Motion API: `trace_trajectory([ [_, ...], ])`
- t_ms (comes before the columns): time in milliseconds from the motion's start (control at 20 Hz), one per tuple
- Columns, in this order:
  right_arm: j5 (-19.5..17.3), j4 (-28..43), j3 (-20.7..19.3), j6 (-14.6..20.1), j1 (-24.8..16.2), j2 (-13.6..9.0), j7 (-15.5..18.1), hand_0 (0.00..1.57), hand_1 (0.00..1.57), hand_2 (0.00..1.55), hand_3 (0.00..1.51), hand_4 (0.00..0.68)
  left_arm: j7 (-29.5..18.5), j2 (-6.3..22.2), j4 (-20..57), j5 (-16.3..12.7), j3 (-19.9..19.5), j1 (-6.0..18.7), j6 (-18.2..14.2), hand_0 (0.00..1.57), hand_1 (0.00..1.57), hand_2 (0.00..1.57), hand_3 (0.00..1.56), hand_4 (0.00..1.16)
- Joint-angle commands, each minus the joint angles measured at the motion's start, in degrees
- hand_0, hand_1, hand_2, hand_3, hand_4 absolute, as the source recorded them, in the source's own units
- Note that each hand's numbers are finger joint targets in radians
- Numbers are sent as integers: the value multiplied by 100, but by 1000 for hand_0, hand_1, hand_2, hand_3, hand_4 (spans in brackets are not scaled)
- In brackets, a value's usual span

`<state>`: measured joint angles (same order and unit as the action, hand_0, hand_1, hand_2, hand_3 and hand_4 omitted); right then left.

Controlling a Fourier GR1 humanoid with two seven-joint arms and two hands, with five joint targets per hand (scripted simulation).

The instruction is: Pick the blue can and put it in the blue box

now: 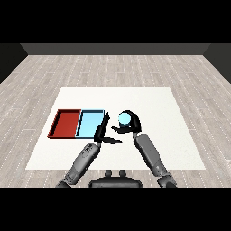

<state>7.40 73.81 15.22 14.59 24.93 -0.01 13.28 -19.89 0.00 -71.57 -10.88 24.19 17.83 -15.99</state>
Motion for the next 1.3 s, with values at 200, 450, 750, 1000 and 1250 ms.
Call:
trace_trajectory([
  [200, 388, -533, 175, 110, 523, 1, 265, 1443, 1443, 1466, 1364, 552, -197, 0, 720, -594, 460, 643, -437, 0, 0, 0, 0, 0],
  [450, 438, -561, 238, -24, 521, 1, 252, 1437, 1437, 1463, 1373, 553, -384, 0, 1061, -676, 229, 412, 44, 0, 0, 0, 0, 0],
  [750, 518, -682, 597, 417, 649, 0, 430, 1428, 1428, 1461, 1376, 559, -197, 51, 738, -598, 317, 371, -122, 0, 0, 0, 0, 0],
  [1000, 400, -392, 207, -230, 341, 0, 424, 1425, 1425, 1460, 1377, 550, -409, 0, 1052, -862, 588, 593, -404, 0, 0, 0, 0, 0],
  [1250, 621, -292, 746, 152, 125, 1, 678, 1425, 1425, 1462, 1384, 547, -216, 0, 1165, -888, 445, 940, -363, 0, 0, 0, 0, 0],
])
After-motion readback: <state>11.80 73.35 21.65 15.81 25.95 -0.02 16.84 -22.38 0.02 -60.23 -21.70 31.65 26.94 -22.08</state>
